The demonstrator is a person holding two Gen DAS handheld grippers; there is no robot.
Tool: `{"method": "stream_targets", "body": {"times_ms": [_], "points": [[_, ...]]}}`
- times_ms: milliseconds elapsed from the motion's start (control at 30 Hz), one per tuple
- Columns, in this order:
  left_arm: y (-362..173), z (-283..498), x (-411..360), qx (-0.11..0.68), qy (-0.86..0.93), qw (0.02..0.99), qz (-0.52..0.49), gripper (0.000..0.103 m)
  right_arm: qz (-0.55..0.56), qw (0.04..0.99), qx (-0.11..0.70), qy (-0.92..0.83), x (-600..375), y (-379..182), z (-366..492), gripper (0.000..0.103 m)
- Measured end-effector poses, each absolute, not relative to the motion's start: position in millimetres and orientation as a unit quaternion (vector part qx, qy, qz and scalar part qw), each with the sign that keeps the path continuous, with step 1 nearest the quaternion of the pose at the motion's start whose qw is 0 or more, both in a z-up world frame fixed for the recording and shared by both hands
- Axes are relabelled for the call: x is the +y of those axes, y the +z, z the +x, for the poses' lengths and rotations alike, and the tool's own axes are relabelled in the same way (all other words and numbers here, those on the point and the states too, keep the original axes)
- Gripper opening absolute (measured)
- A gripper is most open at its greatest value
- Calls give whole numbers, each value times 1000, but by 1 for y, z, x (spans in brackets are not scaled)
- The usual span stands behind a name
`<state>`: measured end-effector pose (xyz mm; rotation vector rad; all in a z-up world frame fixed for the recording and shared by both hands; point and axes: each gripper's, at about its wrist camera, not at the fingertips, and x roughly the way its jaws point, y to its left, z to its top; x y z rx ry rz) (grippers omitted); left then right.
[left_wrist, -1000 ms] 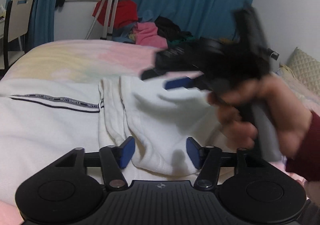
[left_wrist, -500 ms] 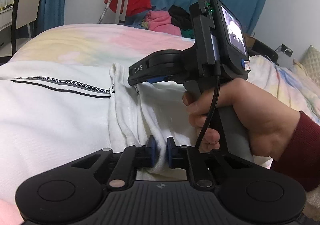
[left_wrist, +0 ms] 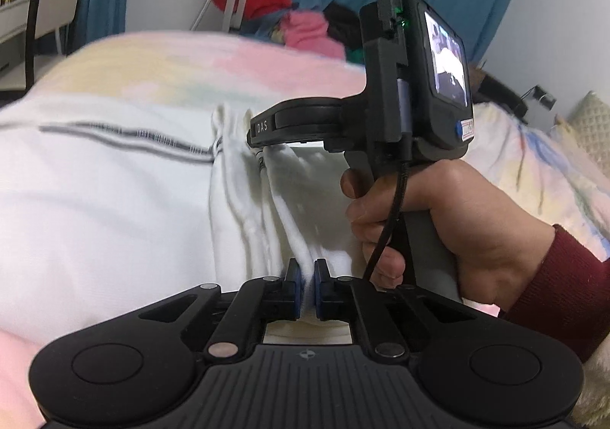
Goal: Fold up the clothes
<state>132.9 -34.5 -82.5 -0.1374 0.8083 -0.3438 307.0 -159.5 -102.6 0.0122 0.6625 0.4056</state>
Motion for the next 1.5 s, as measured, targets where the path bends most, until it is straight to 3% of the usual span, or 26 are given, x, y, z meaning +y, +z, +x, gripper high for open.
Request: {"method": "stream_targets", "body": {"times_ms": [267,433,567,767,1000,1500], "points": [[-76,133,-36,365,-168,914,-57,17,3,936,307,173,-159,-102,302,17],[-57,117,-40,326,-165,930,-43,44,22,947,287,146,-178,-77,282,17],[-36,98,-37,290,-161,942,-52,58,27,955,271,117,-202,-54,256,17],[-16,73,-29,262,-143,953,-52,62,41,959,268,77,-235,-25,202,17],[4,50,-27,247,-134,958,-53,73,61,967,241,55,-256,5,136,16],[-10,69,-26,252,-110,961,-10,82,48,971,230,35,-258,-32,124,26]]}}
